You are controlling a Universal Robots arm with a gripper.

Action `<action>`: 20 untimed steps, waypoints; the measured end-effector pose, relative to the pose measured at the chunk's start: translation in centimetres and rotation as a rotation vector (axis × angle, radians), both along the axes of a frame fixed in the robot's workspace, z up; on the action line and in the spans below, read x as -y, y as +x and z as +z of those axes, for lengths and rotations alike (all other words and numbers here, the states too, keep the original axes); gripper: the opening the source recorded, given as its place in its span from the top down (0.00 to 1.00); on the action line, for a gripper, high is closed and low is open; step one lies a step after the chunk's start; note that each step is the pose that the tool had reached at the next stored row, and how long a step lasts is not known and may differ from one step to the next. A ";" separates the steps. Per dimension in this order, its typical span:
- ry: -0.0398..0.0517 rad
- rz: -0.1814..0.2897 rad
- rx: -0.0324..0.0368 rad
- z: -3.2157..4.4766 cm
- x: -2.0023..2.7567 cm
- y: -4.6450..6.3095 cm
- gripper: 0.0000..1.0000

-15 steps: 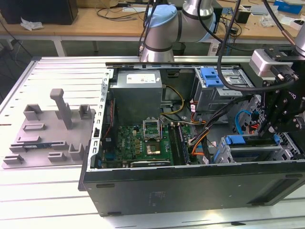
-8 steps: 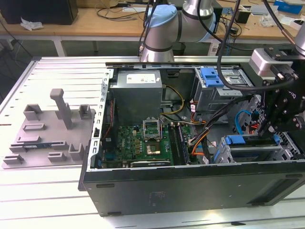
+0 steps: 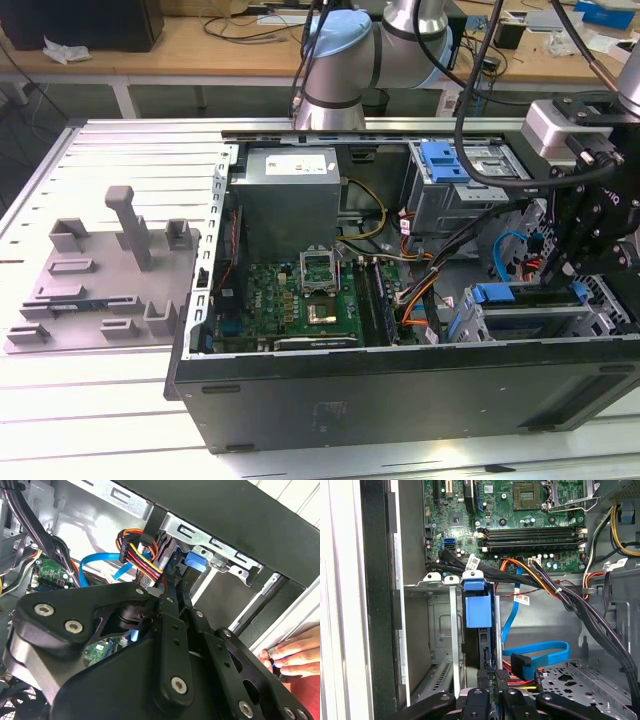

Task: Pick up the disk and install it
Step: 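Insert the first disk wire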

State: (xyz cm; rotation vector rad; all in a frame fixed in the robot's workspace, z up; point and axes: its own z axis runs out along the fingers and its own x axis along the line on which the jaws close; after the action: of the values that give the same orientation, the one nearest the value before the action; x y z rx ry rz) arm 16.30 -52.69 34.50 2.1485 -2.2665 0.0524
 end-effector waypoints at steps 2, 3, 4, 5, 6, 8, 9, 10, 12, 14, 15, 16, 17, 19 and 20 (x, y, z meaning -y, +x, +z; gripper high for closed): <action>0.0000 0.000 0.0000 0.00 0.00 0.0 0.83; 0.0000 0.000 0.0000 -0.01 0.00 0.0 0.83; 0.0000 0.000 0.0000 -0.02 0.00 0.0 0.83; 0.0000 0.000 0.0000 -0.03 0.00 0.0 0.83; -0.0001 0.000 0.0000 -0.07 0.00 -0.1 0.83; 0.0001 0.000 0.0000 -0.11 0.01 0.0 0.83; 0.0001 0.000 0.0000 -0.13 0.01 0.0 0.83; 0.0001 0.000 0.0000 -0.16 0.02 0.0 0.83; 0.0001 0.000 0.0000 -0.22 0.02 0.0 0.83; -0.0002 0.000 0.0000 -0.30 0.02 0.0 0.83; -0.0001 0.000 0.0000 -0.33 0.02 0.0 0.83; -0.0001 0.000 0.0000 -0.36 0.02 0.0 0.83; -0.0001 0.000 0.0000 -0.43 0.02 0.0 0.83; 0.0000 0.000 0.0000 -0.55 0.02 0.0 0.83; -0.0002 0.000 0.0000 -0.60 0.02 0.0 0.83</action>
State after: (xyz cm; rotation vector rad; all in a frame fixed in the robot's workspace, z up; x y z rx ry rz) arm 16.29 -52.71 33.90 2.1485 -2.2663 0.0527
